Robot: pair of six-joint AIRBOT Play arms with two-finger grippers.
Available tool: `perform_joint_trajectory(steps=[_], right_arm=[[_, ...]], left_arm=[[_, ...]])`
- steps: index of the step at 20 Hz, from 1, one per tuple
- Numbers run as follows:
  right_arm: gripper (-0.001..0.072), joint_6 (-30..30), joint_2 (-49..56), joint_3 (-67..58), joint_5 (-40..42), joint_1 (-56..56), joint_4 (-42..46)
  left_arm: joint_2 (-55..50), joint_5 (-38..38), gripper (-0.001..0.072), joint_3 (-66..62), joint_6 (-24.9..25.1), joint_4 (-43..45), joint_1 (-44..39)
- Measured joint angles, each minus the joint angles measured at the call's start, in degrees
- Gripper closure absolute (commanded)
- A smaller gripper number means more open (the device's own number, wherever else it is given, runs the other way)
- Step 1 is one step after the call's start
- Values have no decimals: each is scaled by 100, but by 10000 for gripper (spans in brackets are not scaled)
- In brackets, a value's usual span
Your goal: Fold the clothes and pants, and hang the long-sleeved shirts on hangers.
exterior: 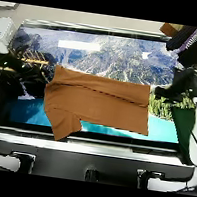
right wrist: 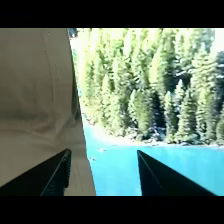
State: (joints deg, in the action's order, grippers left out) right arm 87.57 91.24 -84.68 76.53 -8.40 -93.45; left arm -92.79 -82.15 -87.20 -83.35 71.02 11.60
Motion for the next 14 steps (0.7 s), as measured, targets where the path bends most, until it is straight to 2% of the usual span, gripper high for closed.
perform_joint_trajectory(steps=[4, 7, 10, 14], right_arm=[[234, 529, -828, 1038, -48, -688, -883], [234, 699, -1362, 1547, -68, -964, -1366], [234, 739, -1709, 1740, -9, -1060, -1650], [234, 671, -2017, 1823, 136, -1102, -1906]], left_arm=[[1687, 372, 105, 2559, 118, -444, 544], [2629, 868, 106, 4183, 236, -964, 691], [3062, 1329, 106, 5296, 358, -1510, 752], [3237, 1749, 106, 6028, 520, -1974, 772]])
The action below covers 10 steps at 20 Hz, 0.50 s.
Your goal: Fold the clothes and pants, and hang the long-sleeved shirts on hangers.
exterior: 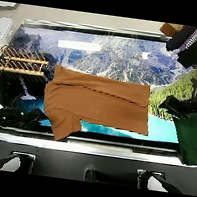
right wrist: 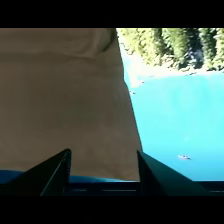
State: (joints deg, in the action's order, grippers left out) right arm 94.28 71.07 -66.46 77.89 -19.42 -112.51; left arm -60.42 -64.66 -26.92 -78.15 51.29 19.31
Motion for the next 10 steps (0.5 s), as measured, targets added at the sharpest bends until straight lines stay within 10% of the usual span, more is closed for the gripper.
perform_joint_trajectory(steps=[9, 10], right_arm=[[235, -173, -566, 28, 321, -11, -238], [235, -188, -636, 28, 330, -11, -240]], left_arm=[[-393, 612, 119, 315, 280, -1130, -579], [-487, 662, 351, 315, 282, -1220, -723]])
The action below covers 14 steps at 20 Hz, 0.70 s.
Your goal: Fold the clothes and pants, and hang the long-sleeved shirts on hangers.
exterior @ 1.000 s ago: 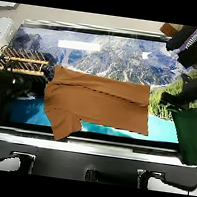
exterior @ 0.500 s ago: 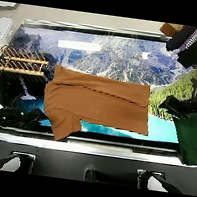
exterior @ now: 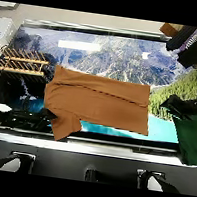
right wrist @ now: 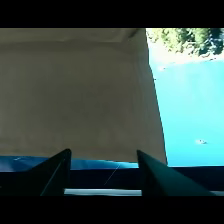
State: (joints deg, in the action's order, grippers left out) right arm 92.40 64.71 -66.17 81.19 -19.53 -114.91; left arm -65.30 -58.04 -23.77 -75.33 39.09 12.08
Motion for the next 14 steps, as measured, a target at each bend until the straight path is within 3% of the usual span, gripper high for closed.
perform_joint_trajectory(steps=[1, 2, 9, 11, 14], right_arm=[[234, -15, -63, 0, 46, 0, 0], [234, -44, -125, 0, 92, 0, 0], [214, 166, -236, 243, 358, -612, -17], [157, 264, -101, 647, 326, -940, -284], [158, 542, 186, 1432, 114, -1134, -581]], left_arm=[[-92, 116, 663, 13, 17, -7, -129], [-153, 214, 692, 26, 20, 66, -216], [-254, 192, 692, 26, 39, -81, -433], [-258, 162, 692, 26, 39, -92, -444], [-258, 142, 692, 26, 39, -105, -444]])
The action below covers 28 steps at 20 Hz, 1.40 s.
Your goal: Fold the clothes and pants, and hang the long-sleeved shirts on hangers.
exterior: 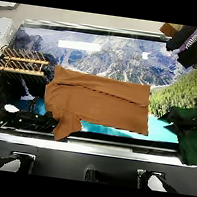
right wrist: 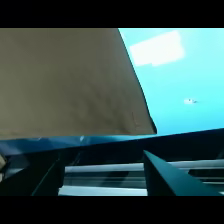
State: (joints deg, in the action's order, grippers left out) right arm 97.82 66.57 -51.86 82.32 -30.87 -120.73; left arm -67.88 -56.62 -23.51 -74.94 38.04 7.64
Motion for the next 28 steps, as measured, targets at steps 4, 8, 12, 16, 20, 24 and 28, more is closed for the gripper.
perform_joint_trajectory(steps=[4, 8, 12, 16, 20, 24, 28], right_arm=[[159, 426, 326, 861, -468, -48, -173], [167, 802, 518, 1279, -887, -63, -251], [178, 1025, 713, 1397, -1145, -63, -422], [238, 1198, 901, 1456, -1191, -63, -761], [611, 1325, 968, 1720, -1325, -66, -966], [680, 1515, 918, 1928, -1331, -63, -1025], [680, 1375, 323, 1976, -1095, -61, -1025]], left_arm=[[-2, -9, 692, 0, 0, -7, 0], [-2, -17, 692, 0, 0, -9, 0], [-2, -17, 692, 0, 0, -13, 0], [-2, -4, 692, 0, 0, -15, -2], [-2, 24, 692, 0, -2, -20, 68], [42, -70, 695, -79, -2, 26, 387], [601, -798, 695, -470, -66, 424, 984]])
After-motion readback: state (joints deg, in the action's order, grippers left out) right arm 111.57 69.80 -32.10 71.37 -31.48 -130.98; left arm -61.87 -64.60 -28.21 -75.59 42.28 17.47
